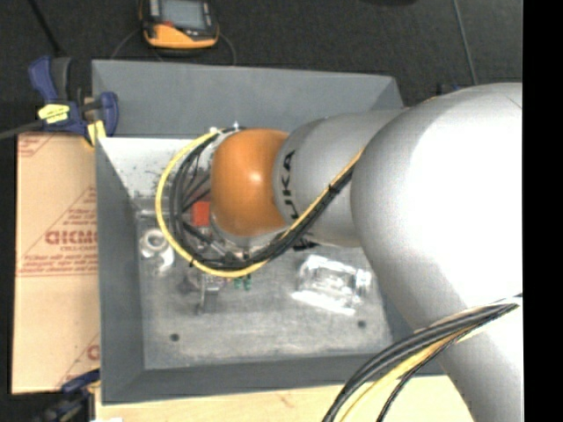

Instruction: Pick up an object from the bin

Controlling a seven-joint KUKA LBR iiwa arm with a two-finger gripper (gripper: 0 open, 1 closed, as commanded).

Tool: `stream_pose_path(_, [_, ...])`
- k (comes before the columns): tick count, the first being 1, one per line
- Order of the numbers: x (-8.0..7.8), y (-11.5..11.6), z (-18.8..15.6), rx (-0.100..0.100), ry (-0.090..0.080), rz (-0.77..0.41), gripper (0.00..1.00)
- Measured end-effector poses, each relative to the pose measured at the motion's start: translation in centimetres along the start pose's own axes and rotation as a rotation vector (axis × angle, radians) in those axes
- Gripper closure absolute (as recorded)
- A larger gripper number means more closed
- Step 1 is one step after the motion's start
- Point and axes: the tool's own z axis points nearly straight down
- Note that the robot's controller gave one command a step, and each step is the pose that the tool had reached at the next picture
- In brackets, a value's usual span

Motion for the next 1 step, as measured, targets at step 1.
stream_pose_path(1, [-0.04, -0.09, 0.00, 0.000, 0.000, 0.003, 1.00])
